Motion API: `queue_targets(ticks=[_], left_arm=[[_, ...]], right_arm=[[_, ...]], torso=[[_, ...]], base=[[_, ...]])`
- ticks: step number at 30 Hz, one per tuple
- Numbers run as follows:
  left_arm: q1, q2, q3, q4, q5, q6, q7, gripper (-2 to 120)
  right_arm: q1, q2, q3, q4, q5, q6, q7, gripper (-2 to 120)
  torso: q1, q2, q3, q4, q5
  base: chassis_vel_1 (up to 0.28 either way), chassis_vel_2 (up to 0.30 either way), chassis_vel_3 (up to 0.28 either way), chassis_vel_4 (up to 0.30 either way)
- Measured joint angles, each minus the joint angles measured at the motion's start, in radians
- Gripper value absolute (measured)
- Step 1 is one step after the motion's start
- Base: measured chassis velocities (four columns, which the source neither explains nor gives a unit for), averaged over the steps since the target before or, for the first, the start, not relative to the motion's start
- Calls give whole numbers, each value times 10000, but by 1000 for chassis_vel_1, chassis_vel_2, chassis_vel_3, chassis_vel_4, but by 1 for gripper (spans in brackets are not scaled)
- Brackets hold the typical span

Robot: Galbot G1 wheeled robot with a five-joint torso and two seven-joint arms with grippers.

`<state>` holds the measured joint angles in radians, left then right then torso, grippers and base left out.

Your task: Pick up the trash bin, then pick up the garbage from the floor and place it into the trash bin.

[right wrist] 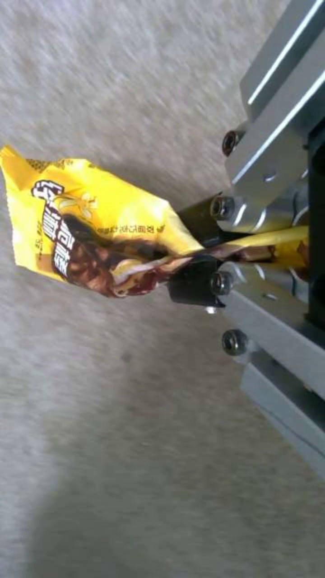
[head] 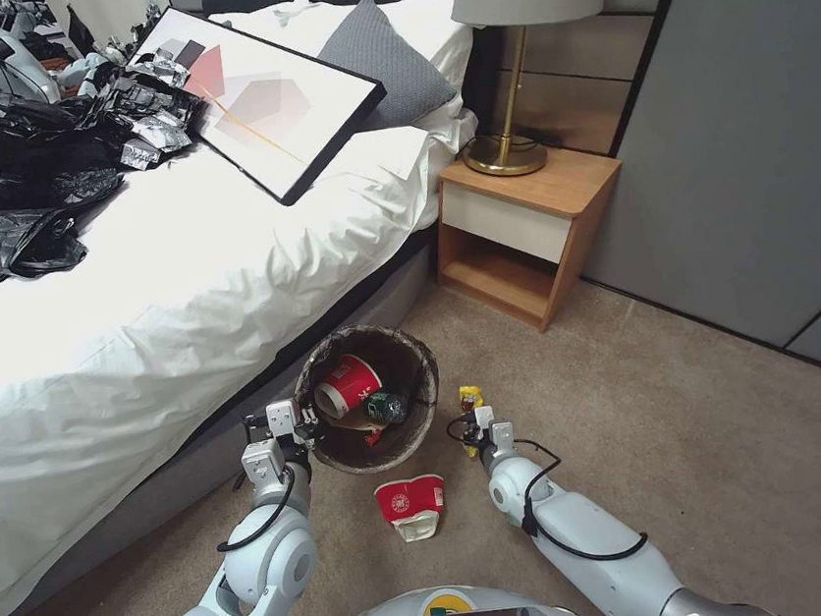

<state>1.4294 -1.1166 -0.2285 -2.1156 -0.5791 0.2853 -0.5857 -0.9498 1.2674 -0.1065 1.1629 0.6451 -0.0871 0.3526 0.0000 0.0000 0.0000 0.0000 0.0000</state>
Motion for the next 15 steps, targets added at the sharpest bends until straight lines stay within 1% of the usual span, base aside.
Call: queue_targets(ticks=[3, 4, 6, 7, 9, 10, 12, 13, 15], left_arm=[[6, 7, 27, 0, 0, 0, -5, 0], [6, 7, 27, 0, 0, 0, -5, 0], [6, 8, 46, 3, 1, 0, -5, 0], [6, 8, 46, 3, 1, 0, -5, 0], [2, 3, 68, 15, 6, 0, -9, 0], [2, 3, 68, 15, 6, 0, -9, 0], [2, 0, 74, 16, 11, 0, -13, 0], [2, 0, 74, 16, 11, 0, -13, 0], [12, -2, 77, 20, 19, 3, -15, 0]], right_arm=[[-104, -128, 250, 568, -6, 40, 242, 0], [-104, -128, 250, 568, -6, 40, 242, 0], [-174, -218, 455, 1095, -14, 47, 445, 0], [-174, -218, 455, 1095, -14, 47, 445, 0], [-228, -428, 738, 1960, 16, 48, 784, 0], [-228, -428, 738, 1960, 16, 48, 784, 0], [-231, -731, 986, 2666, -3, 67, 1080, 0], [-231, -731, 986, 2666, -3, 67, 1080, 0], [-235, -1155, 1203, 3458, 28, 84, 1336, 0]], torso=[[0, 0, 0, 0, 0], [0, 0, 0, 0, 0], [0, 0, 0, 0, 1], [0, 0, 0, 0, 1], [0, 0, 0, 1, 2], [0, 0, 0, 1, 2], [0, 0, 0, 1, 0], [0, 0, 0, 1, 0], [0, 0, 0, 0, 3]], base=[[0, 0, 0, 0], [0, 0, 0, 0], [0, 0, 0, 0], [0, 0, 0, 0], [0, 0, 0, 0], [0, 0, 0, 0], [0, 0, 0, 0], [0, 0, 0, 0], [0, 0, 0, 0]])
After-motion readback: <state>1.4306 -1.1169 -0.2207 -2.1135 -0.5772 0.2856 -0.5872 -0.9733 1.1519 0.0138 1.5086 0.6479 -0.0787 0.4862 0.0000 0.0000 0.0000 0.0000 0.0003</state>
